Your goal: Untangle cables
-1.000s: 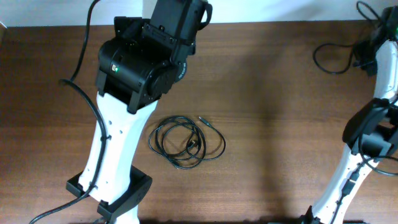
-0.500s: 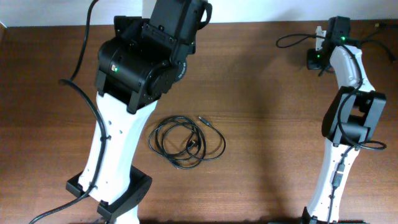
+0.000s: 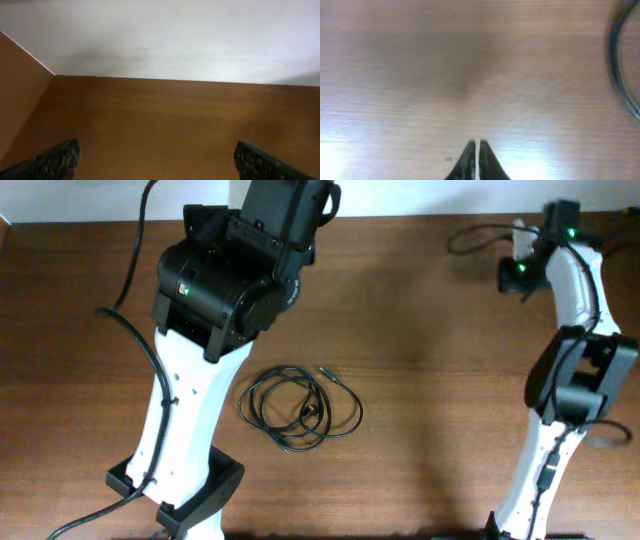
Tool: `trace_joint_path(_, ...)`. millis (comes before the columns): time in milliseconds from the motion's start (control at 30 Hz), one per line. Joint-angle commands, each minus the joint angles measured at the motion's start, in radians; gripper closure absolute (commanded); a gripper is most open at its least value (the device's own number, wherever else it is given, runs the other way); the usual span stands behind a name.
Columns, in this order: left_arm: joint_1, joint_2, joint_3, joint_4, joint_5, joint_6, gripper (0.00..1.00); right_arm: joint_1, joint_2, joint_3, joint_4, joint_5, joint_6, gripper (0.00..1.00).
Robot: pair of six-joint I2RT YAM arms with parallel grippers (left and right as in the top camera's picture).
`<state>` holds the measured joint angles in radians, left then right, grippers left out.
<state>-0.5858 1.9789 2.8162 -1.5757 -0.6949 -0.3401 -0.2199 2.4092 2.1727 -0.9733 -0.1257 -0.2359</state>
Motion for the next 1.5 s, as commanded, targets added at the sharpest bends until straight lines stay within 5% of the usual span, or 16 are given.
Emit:
trace_joint_path(0,0.006,0.003,-0.001,0.042,0.011,0.005,0.01,0.13,-0.32,0.017,-0.174,-0.039,0.035,0.96)
trace_joint_path(133,0.007,0.003,-0.001,0.039,0.029,0.005,0.01,0.365,-0.374,-0.007,-0.615,-0.117,0.122,0.96)
trace_joint_path(233,0.008,0.003,-0.001,0.062,0.024,0.077,0.01,0.551,-0.374,-0.076,-0.697,-0.133,0.189,0.89)
trace_joint_path(333,0.013,-0.026,0.013,0.208,0.094,0.124,0.01,0.7,-0.414,-0.067,-0.571,-0.03,0.167,0.81)
trace_joint_path(467,0.013,-0.108,0.02,0.504,0.104,0.249,0.01,0.649,-0.518,0.242,-0.061,0.076,0.047,0.67)
trace_joint_path(567,0.013,-0.121,0.02,0.541,0.097,0.353,0.01,0.579,-0.56,0.336,-0.038,0.081,0.079,0.6)
trace_joint_path(667,0.013,-0.236,-0.127,0.484,-0.016,0.363,0.01,0.475,-0.809,-0.148,0.18,0.039,0.122,0.6)
trace_joint_path(700,0.013,-0.309,-0.224,0.52,-0.027,0.362,0.01,0.457,-0.949,-0.404,0.344,0.037,0.121,0.52)
trace_joint_path(733,0.027,-0.418,-0.374,0.589,-0.06,0.364,0.01,0.454,-1.105,-0.648,0.516,0.083,0.121,0.32)
trace_joint_path(800,0.105,-0.632,-0.684,0.748,-0.072,0.364,0.01,0.454,-1.341,-0.903,0.681,0.172,0.138,0.27)
trace_joint_path(900,0.29,-0.924,-1.131,0.986,-0.067,0.363,0.01,0.456,-1.443,-0.933,0.322,0.169,0.33,0.18)
trace_joint_path(1000,0.333,-0.97,-1.252,0.74,0.09,0.235,0.01,0.461,-1.388,-1.011,0.206,0.01,0.341,0.17)
trace_joint_path(1133,0.333,-0.893,-1.313,0.506,0.039,0.072,0.01,0.611,-1.299,-1.054,0.208,0.003,0.272,0.16)
trace_joint_path(1167,0.333,-0.86,-1.345,0.54,0.111,0.157,0.1,0.669,-1.253,-1.057,0.208,0.019,0.267,0.16)
trace_joint_path(1300,0.333,-0.745,-1.376,0.526,0.465,0.675,0.01,0.758,-1.121,-1.057,0.196,0.032,0.241,0.17)
trace_joint_path(1467,0.333,-1.0,-1.283,0.525,0.417,0.643,0.01,0.756,-1.108,-1.057,0.212,0.036,0.214,0.16)
